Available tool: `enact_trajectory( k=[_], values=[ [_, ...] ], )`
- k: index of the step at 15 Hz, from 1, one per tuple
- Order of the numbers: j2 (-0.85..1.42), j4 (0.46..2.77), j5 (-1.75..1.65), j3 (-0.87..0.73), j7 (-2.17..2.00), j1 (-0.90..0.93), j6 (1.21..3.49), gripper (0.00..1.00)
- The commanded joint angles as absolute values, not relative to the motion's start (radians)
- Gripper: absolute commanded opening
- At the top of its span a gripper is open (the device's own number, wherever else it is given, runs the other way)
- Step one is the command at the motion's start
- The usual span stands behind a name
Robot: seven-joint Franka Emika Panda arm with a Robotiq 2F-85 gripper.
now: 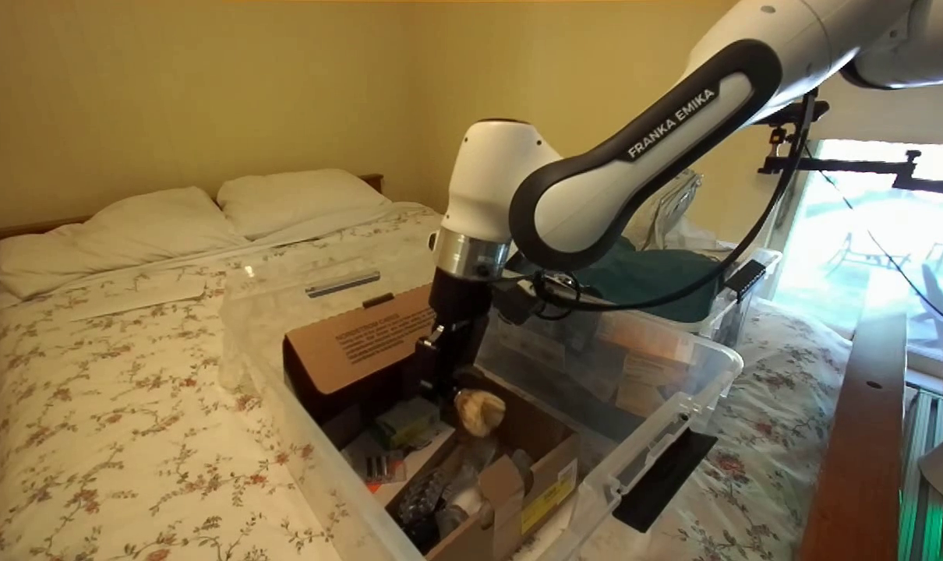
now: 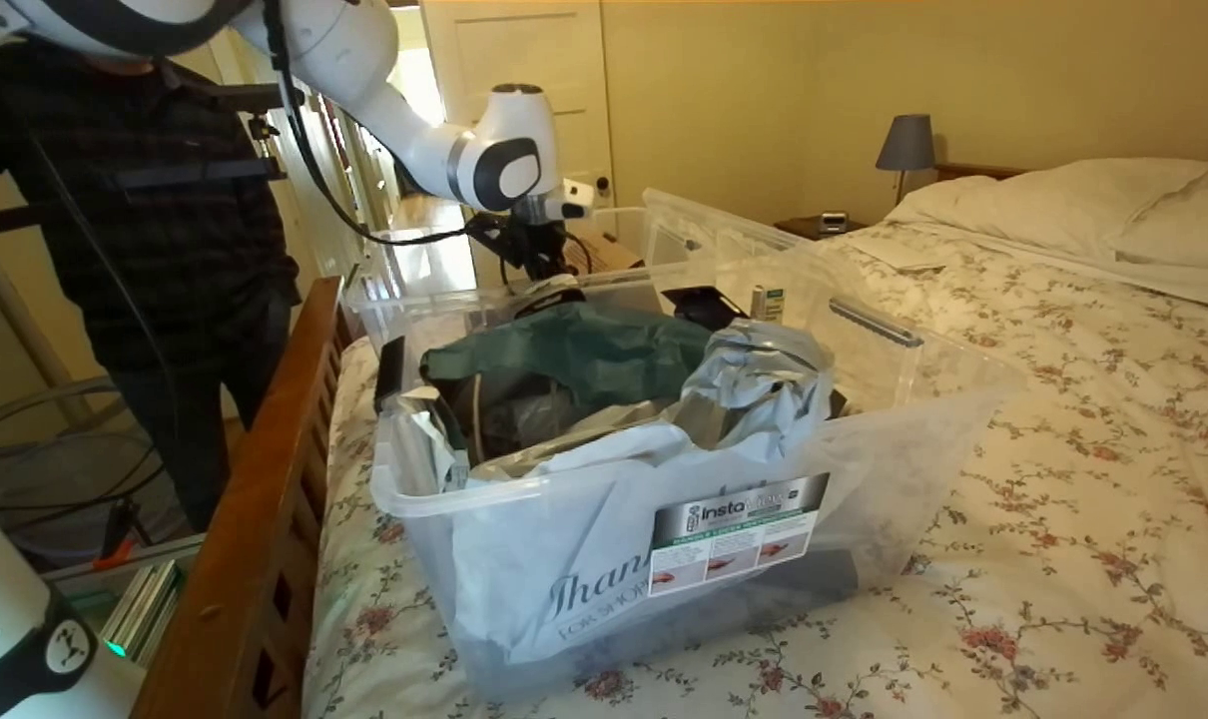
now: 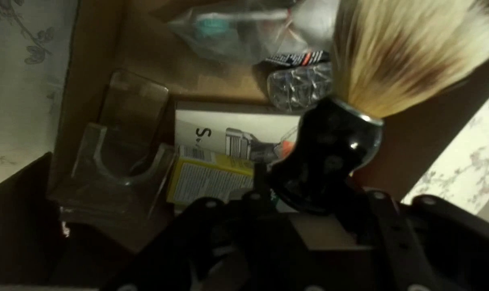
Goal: Shift one object to the crate on the right
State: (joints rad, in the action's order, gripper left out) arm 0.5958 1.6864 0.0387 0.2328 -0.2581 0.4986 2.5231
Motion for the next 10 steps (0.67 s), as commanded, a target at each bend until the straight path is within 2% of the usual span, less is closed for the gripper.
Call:
enact_trajectory(
  k=[1,10],
  values=[
    [0.415,1.922,0.088,0.214,-0.373,0.466,2.675,0.14],
    [-0.003,2.32,0.068,0.098,-0.694,0.442,2.947,0.14]
  ],
)
